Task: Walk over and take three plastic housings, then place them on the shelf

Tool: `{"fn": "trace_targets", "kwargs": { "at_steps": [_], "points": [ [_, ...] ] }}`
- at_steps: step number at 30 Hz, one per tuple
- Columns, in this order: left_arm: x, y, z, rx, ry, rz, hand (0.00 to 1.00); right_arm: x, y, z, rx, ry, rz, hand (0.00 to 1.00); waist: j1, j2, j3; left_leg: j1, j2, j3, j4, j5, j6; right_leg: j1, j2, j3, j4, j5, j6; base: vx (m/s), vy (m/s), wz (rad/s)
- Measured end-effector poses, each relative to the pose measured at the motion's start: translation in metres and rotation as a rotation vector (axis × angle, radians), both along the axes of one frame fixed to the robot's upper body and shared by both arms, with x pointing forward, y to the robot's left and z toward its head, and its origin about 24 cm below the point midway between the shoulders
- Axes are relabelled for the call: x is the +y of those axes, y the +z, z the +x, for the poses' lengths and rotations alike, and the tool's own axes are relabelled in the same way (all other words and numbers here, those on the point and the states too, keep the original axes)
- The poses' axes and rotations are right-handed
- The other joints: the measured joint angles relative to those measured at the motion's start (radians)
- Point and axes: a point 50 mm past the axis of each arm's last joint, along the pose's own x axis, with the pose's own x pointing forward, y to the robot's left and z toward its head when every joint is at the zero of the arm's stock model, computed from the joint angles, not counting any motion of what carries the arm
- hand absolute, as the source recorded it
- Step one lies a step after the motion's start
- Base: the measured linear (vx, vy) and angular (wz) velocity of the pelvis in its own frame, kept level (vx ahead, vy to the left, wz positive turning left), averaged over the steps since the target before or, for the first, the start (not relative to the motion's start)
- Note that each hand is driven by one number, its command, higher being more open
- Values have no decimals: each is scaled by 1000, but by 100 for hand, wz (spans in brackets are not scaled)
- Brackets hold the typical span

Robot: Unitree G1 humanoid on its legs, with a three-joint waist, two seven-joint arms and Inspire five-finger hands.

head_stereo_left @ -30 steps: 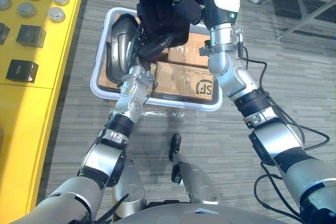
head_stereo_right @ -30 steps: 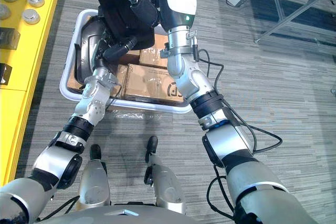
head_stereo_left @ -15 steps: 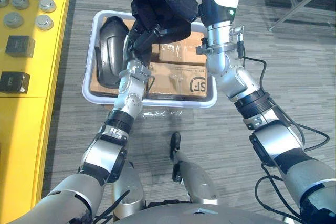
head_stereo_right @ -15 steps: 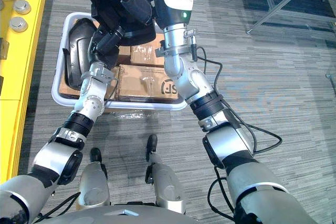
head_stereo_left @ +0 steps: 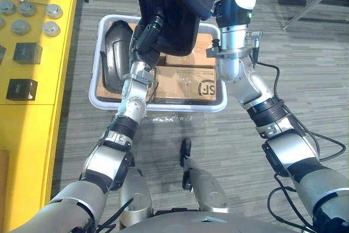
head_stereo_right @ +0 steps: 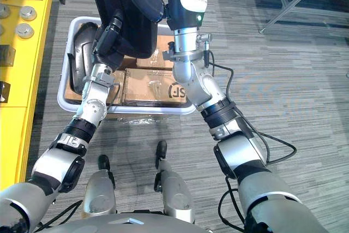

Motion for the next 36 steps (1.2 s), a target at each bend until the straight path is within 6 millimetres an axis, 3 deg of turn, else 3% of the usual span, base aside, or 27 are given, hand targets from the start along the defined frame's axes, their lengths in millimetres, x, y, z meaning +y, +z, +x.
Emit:
{"fn": "trace_targets", "kwargs": {
  "at_steps": [7, 8, 15, 23, 28, 36],
  "points": [
    [3, -11, -5, -11, -32, -32, 0, -11, -22, 1, 56, -28, 15, 0, -6, 8, -4, 24, -15, 2, -41, 23, 5, 7, -12, -5, 0, 0, 0, -10, 15, 3],
    [4, -12, -7, -12, -32, -35, 0, -12, -25, 1, 63, -30, 16, 100, -8, 9, -4, 26, -17, 2, -44, 24, 5, 9, -14, -6, 0, 0, 0, -19, 34, 5],
    [14, -33, -39, 27, 70, 21, 0, -17, -56, -7, 157, -20, 37, 100, -2, 41, -23, 51, -18, -8, -68, 34, 4, 30, -12, -23, -1, -1, 1, -4, 13, 4],
    [18, -67, -104, 104, 221, 218, 0, -31, -121, -52, 409, 34, 279, 100, 15, 121, -131, 142, -35, -2, -157, 57, 4, 85, -16, -54, -1, -31, -9, 32, 13, 5],
    [23, -71, -129, 110, 303, 342, 0, -51, -149, -69, 552, -3, 408, 100, 10, 125, -201, 164, -34, 4, -190, 61, 6, 89, -12, -62, -7, -49, -11, 2, 6, -1],
    [26, -69, -159, 96, 412, 491, 0, -55, -173, -106, 692, 118, 603, 100, 8, 144, -241, 193, -32, 10, -211, 65, 4, 105, -8, -64, -7, -56, -11, 0, 0, 0]
  ]
}}
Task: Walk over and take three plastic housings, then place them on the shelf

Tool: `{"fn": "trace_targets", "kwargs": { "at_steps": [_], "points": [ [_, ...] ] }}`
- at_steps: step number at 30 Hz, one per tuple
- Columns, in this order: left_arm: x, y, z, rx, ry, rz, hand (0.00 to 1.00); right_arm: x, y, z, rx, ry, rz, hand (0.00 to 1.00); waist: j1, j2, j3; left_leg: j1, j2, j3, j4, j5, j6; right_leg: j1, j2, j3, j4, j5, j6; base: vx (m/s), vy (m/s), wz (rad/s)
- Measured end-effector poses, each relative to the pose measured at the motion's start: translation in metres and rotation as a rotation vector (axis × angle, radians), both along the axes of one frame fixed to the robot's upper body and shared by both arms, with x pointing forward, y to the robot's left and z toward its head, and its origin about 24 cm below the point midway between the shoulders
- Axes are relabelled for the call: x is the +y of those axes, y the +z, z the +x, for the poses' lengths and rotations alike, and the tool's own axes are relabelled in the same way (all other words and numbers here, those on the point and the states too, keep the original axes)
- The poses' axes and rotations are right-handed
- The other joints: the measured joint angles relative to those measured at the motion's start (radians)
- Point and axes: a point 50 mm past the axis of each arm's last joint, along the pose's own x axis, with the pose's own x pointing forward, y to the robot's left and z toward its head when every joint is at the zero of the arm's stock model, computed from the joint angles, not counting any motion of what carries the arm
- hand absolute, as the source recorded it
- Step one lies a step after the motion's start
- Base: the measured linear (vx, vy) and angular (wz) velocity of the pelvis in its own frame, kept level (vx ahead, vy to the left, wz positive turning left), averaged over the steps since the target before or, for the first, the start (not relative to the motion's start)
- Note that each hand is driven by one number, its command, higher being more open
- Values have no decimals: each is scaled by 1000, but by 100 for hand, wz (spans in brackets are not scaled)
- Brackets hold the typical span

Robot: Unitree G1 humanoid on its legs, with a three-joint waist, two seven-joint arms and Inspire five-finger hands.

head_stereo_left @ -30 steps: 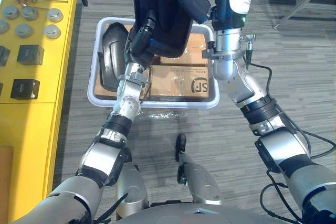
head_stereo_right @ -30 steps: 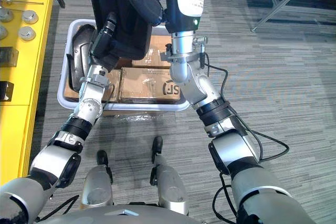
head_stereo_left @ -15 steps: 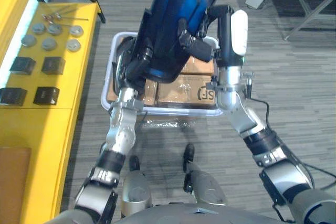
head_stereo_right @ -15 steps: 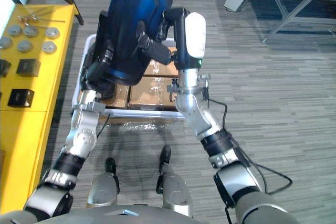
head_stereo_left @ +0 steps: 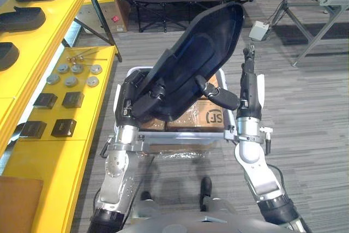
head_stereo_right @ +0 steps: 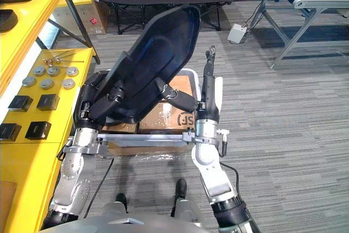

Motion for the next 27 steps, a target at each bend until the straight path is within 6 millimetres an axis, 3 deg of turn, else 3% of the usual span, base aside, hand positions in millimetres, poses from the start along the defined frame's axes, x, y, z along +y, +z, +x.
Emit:
{"fn": "trace_targets", "kwargs": {
  "at_steps": [3, 11, 18, 22, 27],
  "points": [
    [5, -8, -7, 47, 62, -15, 0, -8, -9, -8, 43, -18, 92, 100, 0, -7, -28, 8, -1, 5, -10, 0, 0, 1, 1, 2, 0, -3, 1, 0, 0, 0],
    [16, -12, -10, 81, 226, -100, 0, -16, -29, -26, 141, -35, 282, 100, -3, -10, -34, 16, -1, 11, -10, -5, -1, 6, 2, 9, 0, -6, 3, 0, 0, 0],
    [23, -8, -18, 72, 344, -163, 0, -21, -42, -37, 198, -68, 346, 100, -5, -13, -61, 19, 0, 21, -10, -8, -2, 0, 4, 20, 0, -6, 3, 24, 19, -6],
    [34, -8, -21, 48, 401, -291, 0, -26, -49, -43, 239, -85, 370, 100, -5, -15, -67, 34, -1, 35, -8, -16, 0, 7, 5, 33, 0, -8, 5, 7, 22, -9],
    [40, 3, -24, -26, 346, -416, 0, -37, -54, -47, 251, -156, 366, 100, -4, -19, -69, 33, -1, 36, -9, -22, 7, 5, 5, 34, 0, -12, -1, 0, 0, 0]
  ]
}}
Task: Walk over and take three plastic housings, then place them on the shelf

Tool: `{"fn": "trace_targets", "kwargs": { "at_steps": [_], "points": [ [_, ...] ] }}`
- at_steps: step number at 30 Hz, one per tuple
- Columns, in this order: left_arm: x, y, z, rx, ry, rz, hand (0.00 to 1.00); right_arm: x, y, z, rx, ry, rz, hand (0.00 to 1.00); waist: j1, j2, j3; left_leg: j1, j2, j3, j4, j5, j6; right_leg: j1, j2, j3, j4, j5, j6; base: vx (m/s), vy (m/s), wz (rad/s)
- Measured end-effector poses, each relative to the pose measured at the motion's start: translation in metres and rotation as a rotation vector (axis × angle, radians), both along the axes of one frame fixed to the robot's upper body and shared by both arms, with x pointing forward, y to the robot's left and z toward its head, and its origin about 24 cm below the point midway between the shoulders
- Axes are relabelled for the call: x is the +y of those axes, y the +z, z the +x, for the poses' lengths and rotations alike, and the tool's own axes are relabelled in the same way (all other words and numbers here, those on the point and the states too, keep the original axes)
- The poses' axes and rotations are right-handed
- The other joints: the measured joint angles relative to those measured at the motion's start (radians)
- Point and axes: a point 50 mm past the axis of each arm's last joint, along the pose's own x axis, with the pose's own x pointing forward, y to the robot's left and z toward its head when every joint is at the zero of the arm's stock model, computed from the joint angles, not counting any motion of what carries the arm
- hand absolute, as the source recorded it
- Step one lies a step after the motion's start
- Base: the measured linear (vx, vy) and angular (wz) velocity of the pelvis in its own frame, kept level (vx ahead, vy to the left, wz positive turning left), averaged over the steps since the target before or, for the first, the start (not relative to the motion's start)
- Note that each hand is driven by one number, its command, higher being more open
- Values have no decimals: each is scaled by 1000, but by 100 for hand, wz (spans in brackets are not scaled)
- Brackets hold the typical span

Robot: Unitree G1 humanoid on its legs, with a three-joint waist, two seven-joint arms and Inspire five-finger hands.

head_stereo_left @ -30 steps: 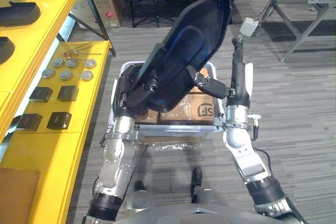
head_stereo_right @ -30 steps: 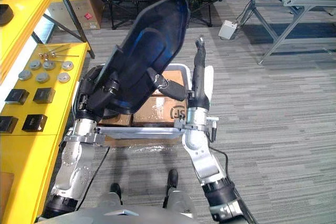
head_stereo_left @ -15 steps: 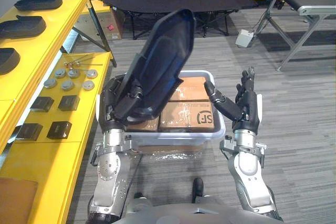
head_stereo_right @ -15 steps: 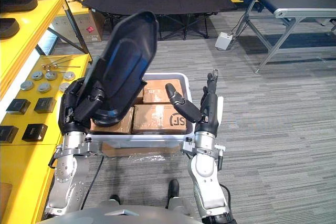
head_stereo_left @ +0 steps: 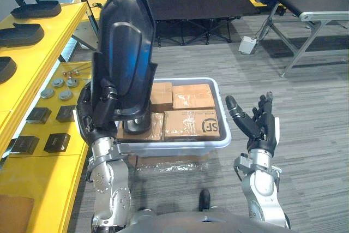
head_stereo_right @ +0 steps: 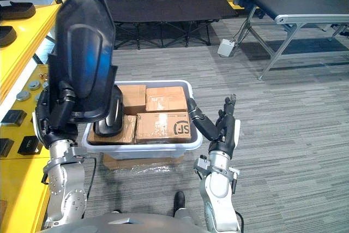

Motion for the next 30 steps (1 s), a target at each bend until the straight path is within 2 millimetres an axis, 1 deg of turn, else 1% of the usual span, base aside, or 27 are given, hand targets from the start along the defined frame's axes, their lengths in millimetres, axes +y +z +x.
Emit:
{"fn": "trace_targets", "kwargs": {
  "at_steps": [5, 10, 11, 12, 14, 16, 17, 18, 20, 24, 26, 27, 28, 29, 30],
  "points": [
    [2, 25, -6, -147, -7, 10, 0, 1, 4, 6, -21, 15, -7, 100, 0, 7, -4, -1, 0, 0, 0, 1, -1, -1, -1, -6, 0, -3, -4, 3, 4, 1],
    [11, 28, -12, -157, 51, 48, 0, 11, 8, 20, -59, 97, -9, 100, 5, 22, -14, -7, -1, -33, 0, 4, -3, 14, -7, -52, 0, -14, -9, 12, 17, 21],
    [14, 30, -16, -151, 89, 75, 0, 19, 11, 24, -76, 149, -6, 100, 8, 23, -15, -23, -2, -61, 1, 7, -1, 18, -9, -80, 0, -17, -8, 9, 11, 44],
    [15, 31, -17, -150, 104, 88, 0, 23, 12, 26, -82, 172, -5, 100, 12, 23, -15, -29, -2, -74, 1, 9, 0, 20, -11, -93, 0, -17, -7, 14, 8, 62],
    [20, 33, -20, -148, 140, 93, 0, 36, 12, 32, -86, 257, -9, 100, 37, 22, -15, -38, -2, -111, 0, 15, -1, 33, -11, -129, 0, -21, -3, 12, -2, 52],
    [29, 35, -28, -138, 215, 114, 0, 55, 8, 42, -71, 374, -24, 100, 75, 21, -17, -44, -3, -161, -1, 22, 1, 56, -12, -177, 0, -33, 1, 4, -8, 59],
    [32, 35, -31, -134, 230, 124, 0, 59, 7, 44, -68, 397, -25, 100, 86, 19, -18, -50, -4, -175, -1, 23, 2, 63, -13, -191, 0, -36, 2, 19, 37, 143],
    [57, 29, -57, -68, 350, 183, 0, 68, 6, 58, -65, 471, -56, 100, 174, 4, -28, -74, -31, -276, -6, 33, 8, 98, -34, -289, -1, -56, 15, 33, 57, 134],
    [64, 25, -67, -45, 392, 160, 0, 71, 12, 62, -91, 477, -60, 100, 194, -8, -34, -74, -42, -289, -11, 33, 9, 107, -45, -305, -1, -61, 22, 27, 63, 72],
    [64, 24, -69, -40, 377, 177, 0, 73, 15, 64, -102, 479, -53, 100, 203, -26, -44, -83, -54, -312, -7, 32, 12, 123, -53, -328, 0, -69, 25, 12, 26, 18],
    [60, 23, -70, -39, 332, 202, 0, 72, 15, 67, -100, 474, -53, 100, 198, -28, -43, -115, -58, -355, 23, 35, 15, 137, -52, -376, 5, -69, 24, 8, -13, 71],
    [58, 22, -68, -54, 290, 196, 0, 72, 13, 70, -92, 474, -63, 100, 194, -24, -41, -146, -65, -371, 37, 55, 18, 150, -53, -425, 6, -73, 25, -16, -29, 113],
    [55, 21, -67, -70, 242, 185, 0, 69, 12, 70, -87, 461, -69, 100, 191, -20, -36, -161, -72, -354, 36, 78, 32, 162, -59, -476, 6, -79, 27, -19, -16, 165],
    [51, 21, -65, -99, 195, 170, 0, 62, 12, 70, -84, 438, -85, 100, 189, -14, -27, -174, -73, -296, 32, 100, 56, 191, -63, -539, 6, -89, 33, -43, 36, 157],
    [50, 21, -64, -111, 175, 170, 0, 59, 12, 70, -81, 433, -96, 100, 185, -3, -19, -177, -70, -269, 29, 105, 63, 206, -68, -565, 6, -94, 37, -70, 66, 139]
  ]
}}
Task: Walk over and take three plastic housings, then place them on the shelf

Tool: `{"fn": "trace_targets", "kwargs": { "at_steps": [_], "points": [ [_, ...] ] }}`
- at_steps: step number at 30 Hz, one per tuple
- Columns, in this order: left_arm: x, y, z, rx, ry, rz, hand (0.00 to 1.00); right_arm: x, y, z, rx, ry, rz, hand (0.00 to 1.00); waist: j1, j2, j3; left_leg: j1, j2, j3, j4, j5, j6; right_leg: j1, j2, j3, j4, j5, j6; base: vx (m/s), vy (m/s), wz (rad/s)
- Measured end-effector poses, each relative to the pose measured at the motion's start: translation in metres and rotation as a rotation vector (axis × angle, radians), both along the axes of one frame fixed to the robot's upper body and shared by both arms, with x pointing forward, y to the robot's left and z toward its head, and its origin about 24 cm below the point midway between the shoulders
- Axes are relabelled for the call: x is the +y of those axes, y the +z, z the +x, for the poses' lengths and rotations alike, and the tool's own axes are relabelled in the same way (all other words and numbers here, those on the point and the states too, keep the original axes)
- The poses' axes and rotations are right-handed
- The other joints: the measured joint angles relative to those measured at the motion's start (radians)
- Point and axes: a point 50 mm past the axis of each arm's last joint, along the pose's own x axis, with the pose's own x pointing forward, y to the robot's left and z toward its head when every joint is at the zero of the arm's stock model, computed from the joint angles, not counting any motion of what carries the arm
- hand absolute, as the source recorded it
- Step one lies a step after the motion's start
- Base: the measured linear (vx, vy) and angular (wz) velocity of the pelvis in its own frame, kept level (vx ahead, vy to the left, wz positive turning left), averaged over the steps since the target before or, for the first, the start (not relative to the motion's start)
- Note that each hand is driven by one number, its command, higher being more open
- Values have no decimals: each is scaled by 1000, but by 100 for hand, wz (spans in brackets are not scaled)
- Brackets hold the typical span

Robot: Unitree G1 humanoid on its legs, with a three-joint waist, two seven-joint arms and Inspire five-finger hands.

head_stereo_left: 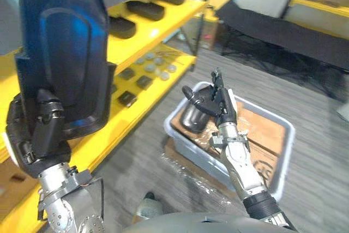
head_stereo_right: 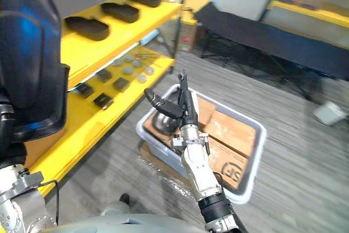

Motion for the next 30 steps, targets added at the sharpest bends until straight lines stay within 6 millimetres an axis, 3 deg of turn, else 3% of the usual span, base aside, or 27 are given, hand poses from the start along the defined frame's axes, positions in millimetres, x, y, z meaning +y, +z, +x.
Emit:
{"fn": "trace_targets", "kwargs": {
  "at_steps": [2, 6, 9, 13, 19, 22, 23, 30],
  "points": [
    [1, -2, -7, -17, -2, -10, 0, 0, -3, 0, -1, 20, -66, 100, 35, 27, 13, 6, -2, -4, -13, 5, 5, 13, 0, -24, 0, -21, 7, -103, 74, 58],
    [3, 0, -12, -26, 28, 11, 0, 9, -4, -2, -1, 95, -84, 100, 31, 26, 20, 9, -5, 24, -19, 2, 1, 8, -13, -9, 9, -20, 10, -23, 66, -4],
    [-1, 1, -7, -27, -21, 28, 0, 2, -3, -4, -14, 73, -71, 100, -3, 21, 32, 5, -23, 11, -33, 6, 11, -28, -55, 19, 133, -71, 34, 14, 92, 20],
    [-12, 11, 14, -74, -163, 79, 0, -21, -7, -20, -8, -30, -46, 100, -72, 0, 41, 4, -92, -114, -83, 59, 33, -60, -82, 247, 282, -204, 53, 50, 30, 92],
    [-17, 7, 13, -57, -178, 65, 0, -18, -6, -19, -17, 13, -54, 100, -41, 52, 88, -1, -75, -151, -69, 98, 13, -55, -58, 214, 338, -247, 24, -44, -76, 27],
    [-20, 2, 9, -30, -184, 41, 0, -10, -4, -18, -26, 54, -54, 100, -44, 50, 102, -1, -61, -143, -57, 96, 15, -44, -47, 197, 358, -267, 11, -103, -89, 23],
    [-23, 1, 9, -31, -198, 28, 0, -7, -3, -18, -30, 75, -51, 100, -44, 40, 114, -11, -45, -100, -38, 82, 34, -37, -44, 177, 371, -290, 0, -145, -79, 32],
    [-21, -3, 5, -5, -190, 28, 0, -11, 7, -17, -96, 83, -15, 100, -42, 25, 129, -55, -44, -30, 44, 55, 40, -24, -66, 158, 393, -323, 20, -36, 12, 24]
  ]
}}
